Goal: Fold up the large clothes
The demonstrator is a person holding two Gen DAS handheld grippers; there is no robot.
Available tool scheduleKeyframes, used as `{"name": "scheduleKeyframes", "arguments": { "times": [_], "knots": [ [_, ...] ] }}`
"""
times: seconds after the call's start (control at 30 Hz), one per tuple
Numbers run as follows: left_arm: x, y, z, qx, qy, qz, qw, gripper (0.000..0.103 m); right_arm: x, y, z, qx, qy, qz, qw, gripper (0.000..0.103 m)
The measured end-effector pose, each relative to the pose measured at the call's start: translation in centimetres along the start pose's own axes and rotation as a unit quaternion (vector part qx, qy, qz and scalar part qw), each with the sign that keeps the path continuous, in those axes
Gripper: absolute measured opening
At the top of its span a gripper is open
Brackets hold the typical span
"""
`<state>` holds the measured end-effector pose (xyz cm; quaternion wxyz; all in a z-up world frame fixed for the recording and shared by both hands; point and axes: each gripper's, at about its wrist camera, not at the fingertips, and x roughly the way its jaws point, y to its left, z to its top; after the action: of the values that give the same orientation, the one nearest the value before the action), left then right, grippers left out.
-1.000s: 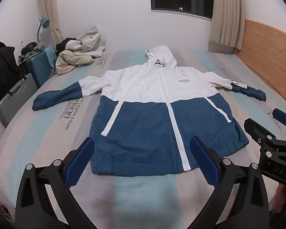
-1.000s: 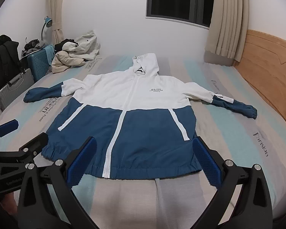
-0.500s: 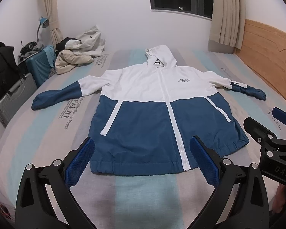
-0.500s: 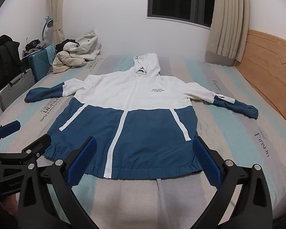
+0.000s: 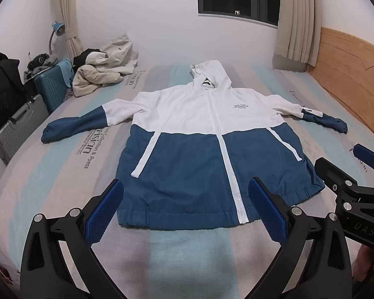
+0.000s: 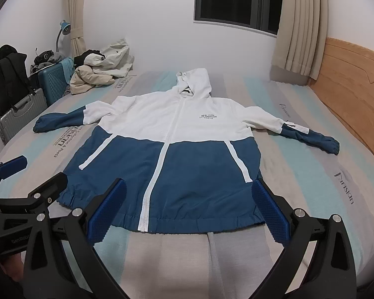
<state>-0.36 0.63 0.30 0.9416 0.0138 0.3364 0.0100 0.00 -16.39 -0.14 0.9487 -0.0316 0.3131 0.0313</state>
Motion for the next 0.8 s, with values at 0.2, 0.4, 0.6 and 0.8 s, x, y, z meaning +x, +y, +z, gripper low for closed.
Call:
{"name": "scheduleKeyframes", "arguments": {
  "times": [0.2, 0.4, 0.6, 0.8],
  "knots": [
    [0.04, -0.1, 0.05, 0.001, 0.0, 0.0, 1.0, 0.097, 0.02, -0.05, 0.03, 0.001, 0.0, 0.0, 1.0, 0.096],
    [0.05, -0.11, 0.05, 0.0, 0.0, 0.0, 1.0, 0.097, -0.01, 0.0, 0.07, 0.0, 0.0, 0.0, 1.0, 0.096],
    [0.08, -0.16, 0.09, 0.002, -0.001, 0.002, 1.0, 0.097, -0.02, -0.04, 0.07, 0.001, 0.001, 0.001, 1.0, 0.096],
    [0.23, -0.18, 0.12, 0.003, 0.0, 0.001, 1.0, 0.097, -0.12, -0.07, 0.08, 0.003, 0.0, 0.0, 1.0, 0.096]
  ]
}}
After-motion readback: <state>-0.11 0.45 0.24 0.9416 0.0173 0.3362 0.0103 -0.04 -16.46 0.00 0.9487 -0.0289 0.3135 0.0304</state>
